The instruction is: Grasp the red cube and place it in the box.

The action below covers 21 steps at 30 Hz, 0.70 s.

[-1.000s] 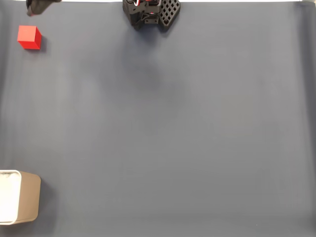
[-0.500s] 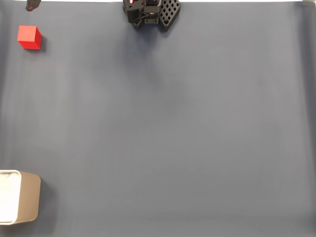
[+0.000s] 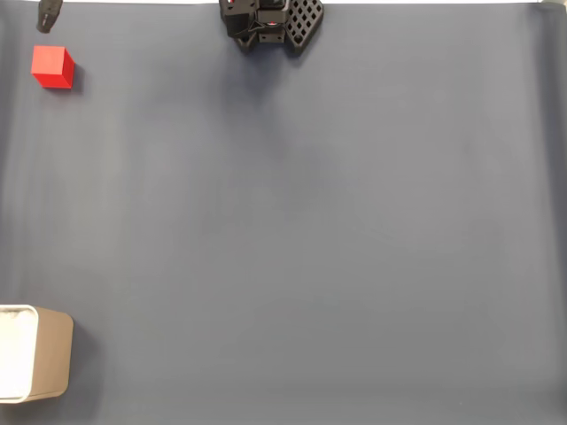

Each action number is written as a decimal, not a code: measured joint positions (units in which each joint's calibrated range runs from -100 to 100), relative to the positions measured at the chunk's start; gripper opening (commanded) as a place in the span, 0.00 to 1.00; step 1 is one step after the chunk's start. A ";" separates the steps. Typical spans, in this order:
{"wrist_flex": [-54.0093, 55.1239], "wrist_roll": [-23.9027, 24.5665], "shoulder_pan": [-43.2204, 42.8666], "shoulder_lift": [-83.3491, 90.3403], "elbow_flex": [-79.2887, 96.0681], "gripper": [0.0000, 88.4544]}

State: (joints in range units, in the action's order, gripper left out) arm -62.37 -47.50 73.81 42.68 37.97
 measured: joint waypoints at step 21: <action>12.41 0.49 -0.89 -2.34 10.40 0.43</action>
State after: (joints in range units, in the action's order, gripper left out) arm -49.96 -47.01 72.92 40.34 48.37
